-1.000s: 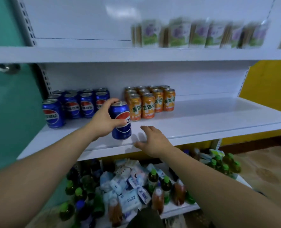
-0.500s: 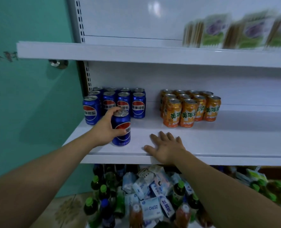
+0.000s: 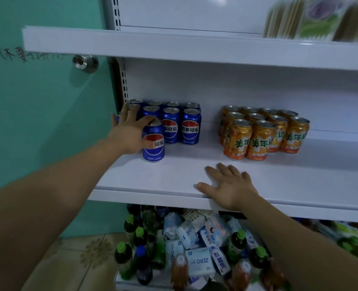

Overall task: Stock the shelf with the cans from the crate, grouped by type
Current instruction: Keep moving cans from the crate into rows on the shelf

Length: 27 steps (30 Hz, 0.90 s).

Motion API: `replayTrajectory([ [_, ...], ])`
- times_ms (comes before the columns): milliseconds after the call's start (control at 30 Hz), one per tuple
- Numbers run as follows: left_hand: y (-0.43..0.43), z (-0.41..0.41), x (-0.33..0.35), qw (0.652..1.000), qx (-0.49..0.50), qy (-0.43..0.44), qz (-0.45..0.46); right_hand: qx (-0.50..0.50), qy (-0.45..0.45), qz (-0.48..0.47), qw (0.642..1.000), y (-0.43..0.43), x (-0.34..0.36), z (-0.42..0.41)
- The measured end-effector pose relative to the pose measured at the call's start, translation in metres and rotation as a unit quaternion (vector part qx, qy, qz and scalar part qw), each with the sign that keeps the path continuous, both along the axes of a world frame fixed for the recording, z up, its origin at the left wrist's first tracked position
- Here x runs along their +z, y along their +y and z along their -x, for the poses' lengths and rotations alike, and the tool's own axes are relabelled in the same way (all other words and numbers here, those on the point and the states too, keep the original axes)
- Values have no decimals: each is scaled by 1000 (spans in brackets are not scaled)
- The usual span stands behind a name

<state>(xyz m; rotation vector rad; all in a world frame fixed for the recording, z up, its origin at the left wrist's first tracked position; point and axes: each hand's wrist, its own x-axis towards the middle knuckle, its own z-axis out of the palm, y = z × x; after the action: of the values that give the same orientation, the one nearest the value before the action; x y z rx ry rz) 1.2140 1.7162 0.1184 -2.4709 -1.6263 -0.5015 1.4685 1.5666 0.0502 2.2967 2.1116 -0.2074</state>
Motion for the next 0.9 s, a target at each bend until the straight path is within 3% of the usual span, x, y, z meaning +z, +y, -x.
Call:
replayTrajectory([
  [167, 17, 2, 0, 997, 19, -26, 65, -3, 6, -5, 1000, 0, -2, -1],
  [367, 24, 6, 2, 999, 4, -10, 30, -5, 7, -12, 1000, 1, -4, -2],
  [900, 16, -7, 4, 994, 97, 9, 46, 0, 38, -28, 999, -5, 1, -2],
])
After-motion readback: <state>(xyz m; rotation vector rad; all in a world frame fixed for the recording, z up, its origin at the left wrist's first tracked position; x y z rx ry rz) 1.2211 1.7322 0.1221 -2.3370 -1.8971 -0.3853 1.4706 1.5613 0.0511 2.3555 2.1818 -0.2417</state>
